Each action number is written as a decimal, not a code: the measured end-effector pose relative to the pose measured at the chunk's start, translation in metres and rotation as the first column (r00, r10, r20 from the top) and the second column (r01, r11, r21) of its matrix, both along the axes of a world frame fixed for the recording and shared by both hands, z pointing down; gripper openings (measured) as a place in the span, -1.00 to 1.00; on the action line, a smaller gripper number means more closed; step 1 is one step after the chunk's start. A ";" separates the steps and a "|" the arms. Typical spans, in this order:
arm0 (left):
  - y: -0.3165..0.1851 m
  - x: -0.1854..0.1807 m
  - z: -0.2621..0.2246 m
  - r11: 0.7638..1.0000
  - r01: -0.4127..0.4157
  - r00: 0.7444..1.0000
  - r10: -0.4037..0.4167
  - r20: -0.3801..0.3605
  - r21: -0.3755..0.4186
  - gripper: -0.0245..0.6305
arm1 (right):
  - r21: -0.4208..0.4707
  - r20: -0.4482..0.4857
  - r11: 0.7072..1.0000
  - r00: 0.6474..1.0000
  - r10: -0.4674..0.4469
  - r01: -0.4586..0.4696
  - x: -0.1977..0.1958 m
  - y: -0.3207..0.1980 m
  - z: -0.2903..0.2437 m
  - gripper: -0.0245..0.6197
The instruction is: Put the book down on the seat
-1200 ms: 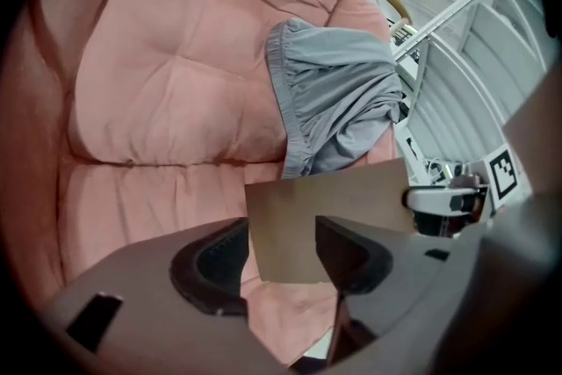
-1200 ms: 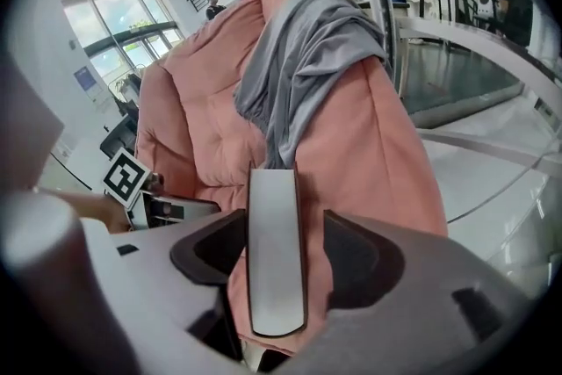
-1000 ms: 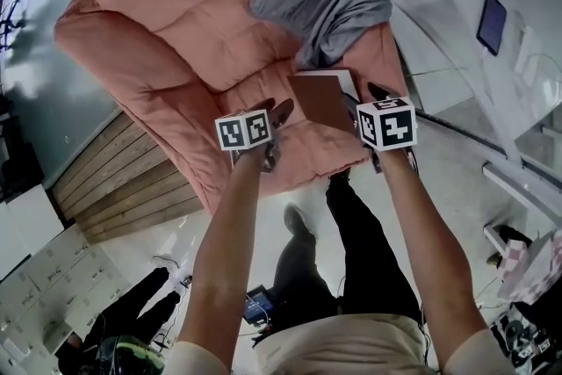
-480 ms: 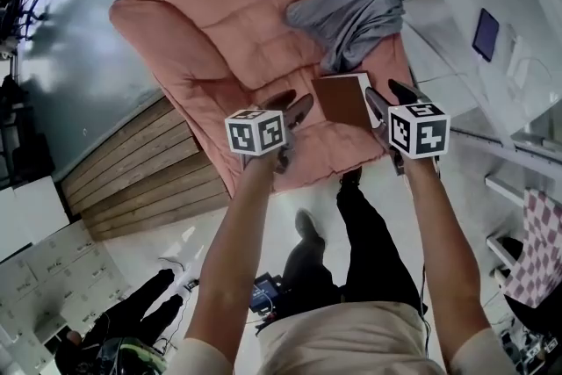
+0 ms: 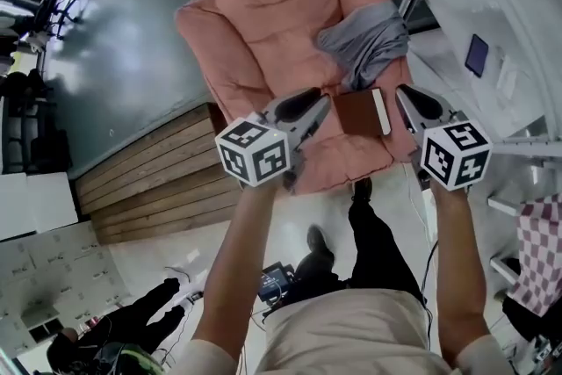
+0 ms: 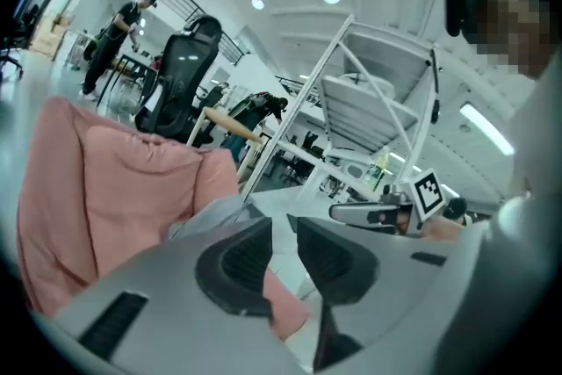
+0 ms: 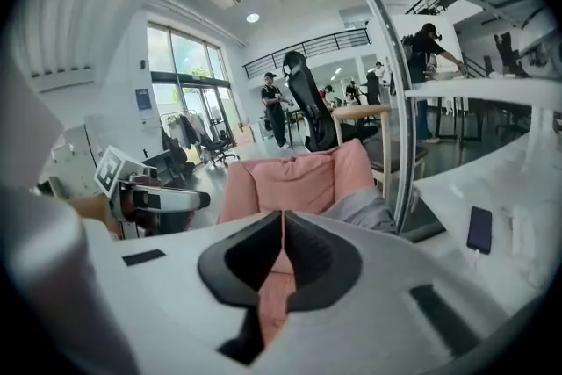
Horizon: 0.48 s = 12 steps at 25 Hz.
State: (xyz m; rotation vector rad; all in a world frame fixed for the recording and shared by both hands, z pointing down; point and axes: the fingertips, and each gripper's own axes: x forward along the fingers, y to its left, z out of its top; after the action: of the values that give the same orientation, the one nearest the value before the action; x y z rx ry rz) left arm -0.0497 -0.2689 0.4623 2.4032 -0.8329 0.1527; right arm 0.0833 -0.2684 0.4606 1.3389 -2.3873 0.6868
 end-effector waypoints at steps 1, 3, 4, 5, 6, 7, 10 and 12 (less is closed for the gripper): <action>0.007 0.000 -0.022 0.999 -0.009 1.000 0.009 -0.004 0.033 -0.67 | 0.021 0.008 1.000 1.000 -0.011 0.010 -0.002 0.007 -0.018 -0.94; 0.022 -0.002 -0.064 0.995 -0.026 1.000 0.027 -0.006 0.100 -0.70 | 0.068 0.019 0.997 0.999 -0.036 0.035 -0.008 0.020 -0.053 -0.94; 0.030 -0.004 -0.083 0.990 -0.034 0.999 0.035 -0.005 0.133 -0.72 | 0.092 0.022 0.995 0.999 -0.050 0.048 -0.011 0.027 -0.069 -0.94; 0.039 -0.006 -0.101 0.986 -0.042 0.999 0.042 -0.001 0.164 -0.73 | 0.113 0.024 0.992 0.998 -0.063 0.060 -0.015 0.035 -0.084 -0.94; 0.049 -0.008 -0.117 0.980 -0.048 0.999 0.049 0.002 0.192 -0.74 | 0.130 0.028 0.989 0.997 -0.076 0.072 -0.018 0.044 -0.099 -0.94; 0.059 -0.010 -0.133 0.974 -0.054 0.999 0.054 0.003 0.219 -0.74 | 0.145 0.034 0.986 0.995 -0.090 0.084 -0.022 0.054 -0.113 -0.94; 0.089 -0.016 -0.178 0.953 -0.071 0.997 0.072 0.010 0.295 -0.75 | 0.194 0.045 0.973 0.989 -0.139 0.128 -0.035 0.080 -0.156 -0.94; 0.108 -0.021 -0.206 0.939 -0.082 0.997 0.076 0.032 0.334 -0.76 | 0.231 0.046 0.960 0.984 -0.173 0.158 -0.045 0.097 -0.183 -0.94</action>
State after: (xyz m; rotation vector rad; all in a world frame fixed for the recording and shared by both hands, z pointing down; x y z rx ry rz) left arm -0.0703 -0.1607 0.2567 2.7602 -0.8252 0.0676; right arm 0.0380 -0.1710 0.2778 1.1962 -2.6598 0.4290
